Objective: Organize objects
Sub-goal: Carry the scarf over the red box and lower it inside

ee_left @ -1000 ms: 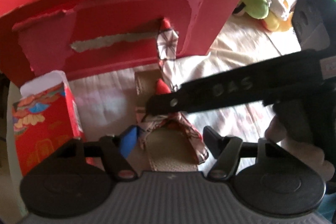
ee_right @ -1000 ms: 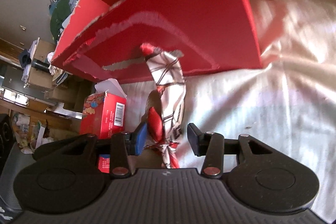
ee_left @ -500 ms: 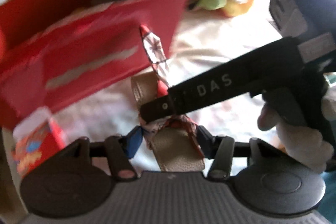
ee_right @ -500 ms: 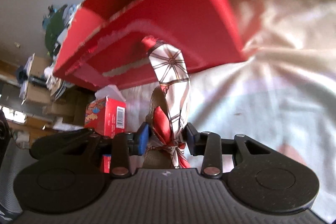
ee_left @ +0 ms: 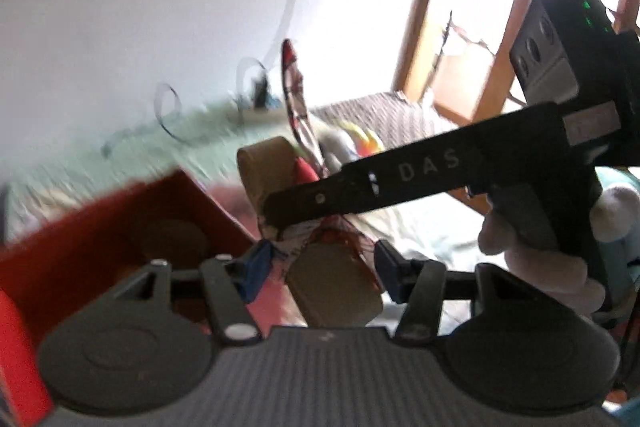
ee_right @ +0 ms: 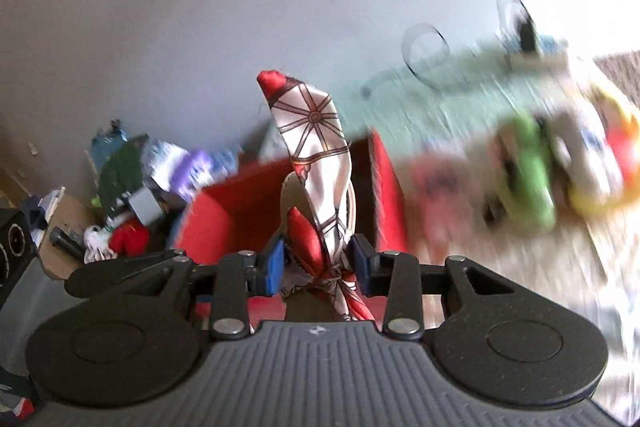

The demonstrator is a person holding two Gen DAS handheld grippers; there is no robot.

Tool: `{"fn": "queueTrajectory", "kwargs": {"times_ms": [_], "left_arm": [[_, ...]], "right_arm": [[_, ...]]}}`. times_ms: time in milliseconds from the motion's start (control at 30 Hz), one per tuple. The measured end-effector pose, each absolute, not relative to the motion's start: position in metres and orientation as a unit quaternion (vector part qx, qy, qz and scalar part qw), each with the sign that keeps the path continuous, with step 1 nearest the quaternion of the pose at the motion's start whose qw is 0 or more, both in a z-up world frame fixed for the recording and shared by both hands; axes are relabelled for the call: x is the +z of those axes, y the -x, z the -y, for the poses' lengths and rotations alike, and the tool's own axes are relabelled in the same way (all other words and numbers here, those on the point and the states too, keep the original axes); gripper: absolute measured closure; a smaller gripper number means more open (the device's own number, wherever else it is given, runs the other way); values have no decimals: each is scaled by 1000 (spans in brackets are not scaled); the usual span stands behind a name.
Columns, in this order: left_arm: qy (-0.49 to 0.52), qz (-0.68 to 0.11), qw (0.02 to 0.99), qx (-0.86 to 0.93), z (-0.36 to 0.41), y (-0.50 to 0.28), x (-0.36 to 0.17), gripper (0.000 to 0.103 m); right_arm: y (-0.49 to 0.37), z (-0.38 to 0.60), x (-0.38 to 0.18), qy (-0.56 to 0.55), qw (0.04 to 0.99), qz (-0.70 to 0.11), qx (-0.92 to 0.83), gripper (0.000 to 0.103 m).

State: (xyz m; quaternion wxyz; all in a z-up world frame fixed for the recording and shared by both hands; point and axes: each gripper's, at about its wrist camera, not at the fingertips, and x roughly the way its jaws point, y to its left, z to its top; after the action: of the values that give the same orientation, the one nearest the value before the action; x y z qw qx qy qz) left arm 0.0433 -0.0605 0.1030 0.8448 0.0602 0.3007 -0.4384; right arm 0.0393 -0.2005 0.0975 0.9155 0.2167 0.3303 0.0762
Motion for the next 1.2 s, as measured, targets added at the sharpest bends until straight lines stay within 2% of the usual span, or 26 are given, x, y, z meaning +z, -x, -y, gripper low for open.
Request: {"fn": "queueTrajectory", "kwargs": {"times_ms": [133, 267, 533, 733, 833, 900, 1067, 1200], "left_arm": [[-53, -290, 870, -395, 30, -67, 119, 47], [-43, -312, 884, -347, 4, -93, 110, 47], [-28, -422, 869, -256, -20, -146, 35, 47], [0, -486, 843, -229, -38, -164, -2, 47], [11, -502, 834, -231, -30, -178, -22, 47], [4, -506, 832, -228, -24, -181, -26, 47], [2, -496, 837, -229, -28, -177, -24, 42], [23, -478, 850, -222, -45, -176, -15, 42]], "right_arm": [[-78, 174, 112, -180, 926, -313, 114, 65], [-125, 147, 107, -160, 915, -336, 157, 65], [-198, 111, 36, -133, 861, -444, 209, 65], [-232, 96, -11, -134, 808, -525, 230, 66], [-238, 90, -23, -127, 796, -544, 233, 75], [-241, 90, -25, -140, 784, -553, 243, 78], [-242, 83, -28, -115, 784, -571, 215, 77], [-241, 98, -30, -156, 787, -561, 203, 76]]}}
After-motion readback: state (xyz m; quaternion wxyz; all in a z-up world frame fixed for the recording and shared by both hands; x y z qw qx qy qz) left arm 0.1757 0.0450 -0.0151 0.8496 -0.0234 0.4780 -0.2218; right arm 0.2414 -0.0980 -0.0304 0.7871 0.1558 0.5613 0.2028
